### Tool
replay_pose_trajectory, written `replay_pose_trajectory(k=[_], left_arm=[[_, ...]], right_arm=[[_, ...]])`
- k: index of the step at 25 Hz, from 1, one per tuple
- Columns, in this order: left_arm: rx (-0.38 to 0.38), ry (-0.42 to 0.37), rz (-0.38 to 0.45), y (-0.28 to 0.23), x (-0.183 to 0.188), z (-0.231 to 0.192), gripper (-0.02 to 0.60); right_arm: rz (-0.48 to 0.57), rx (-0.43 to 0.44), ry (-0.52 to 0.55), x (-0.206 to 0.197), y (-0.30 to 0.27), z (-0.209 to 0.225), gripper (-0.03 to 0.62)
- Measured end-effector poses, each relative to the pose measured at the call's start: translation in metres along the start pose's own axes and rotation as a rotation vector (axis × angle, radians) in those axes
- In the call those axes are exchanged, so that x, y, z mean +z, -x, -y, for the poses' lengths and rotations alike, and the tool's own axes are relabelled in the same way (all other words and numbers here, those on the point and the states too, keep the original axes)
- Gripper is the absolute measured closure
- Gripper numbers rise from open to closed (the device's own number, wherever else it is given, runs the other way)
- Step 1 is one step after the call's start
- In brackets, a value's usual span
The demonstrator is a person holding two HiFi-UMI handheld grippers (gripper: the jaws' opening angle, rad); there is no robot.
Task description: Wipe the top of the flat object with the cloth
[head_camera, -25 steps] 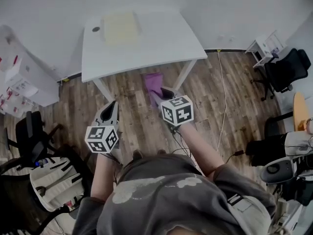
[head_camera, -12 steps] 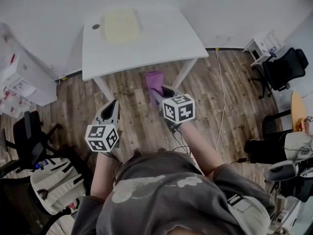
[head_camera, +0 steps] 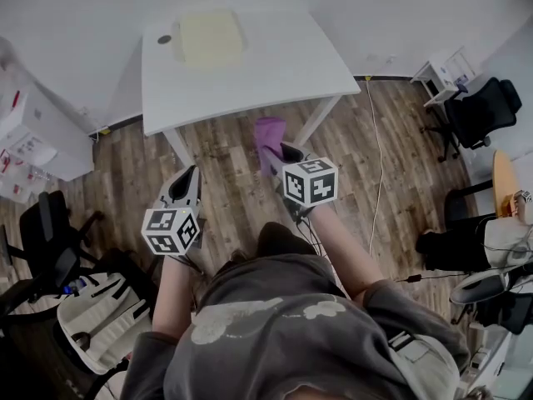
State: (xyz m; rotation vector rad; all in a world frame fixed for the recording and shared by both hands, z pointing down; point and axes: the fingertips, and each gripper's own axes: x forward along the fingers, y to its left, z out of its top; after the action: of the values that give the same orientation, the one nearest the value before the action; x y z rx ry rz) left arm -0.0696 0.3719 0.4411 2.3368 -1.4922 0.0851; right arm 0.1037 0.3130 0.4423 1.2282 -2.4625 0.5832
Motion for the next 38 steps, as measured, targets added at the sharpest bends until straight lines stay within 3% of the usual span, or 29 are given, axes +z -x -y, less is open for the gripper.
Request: replay_pose_trajectory(k=[11, 27, 38], left_arm=[[0.061, 0.013, -0.010, -0.049, 0.014, -0.047, 0.586], [0.148, 0.013, -0.042, -0.178, 0.066, -0.090, 0.585], [0.205, 0.016, -0.074, -0.257, 0.084, -0.103, 0.586]], right_arm=[[-0.023, 0.021, -0.017, 0.023, -0.066, 0.037, 0.477], [-0.037, 0.098, -0.020, 0.110, -0.174, 0.135, 0.477], [-0.062, 0.137, -0.044, 0.141, -0.222, 0.206, 0.477]])
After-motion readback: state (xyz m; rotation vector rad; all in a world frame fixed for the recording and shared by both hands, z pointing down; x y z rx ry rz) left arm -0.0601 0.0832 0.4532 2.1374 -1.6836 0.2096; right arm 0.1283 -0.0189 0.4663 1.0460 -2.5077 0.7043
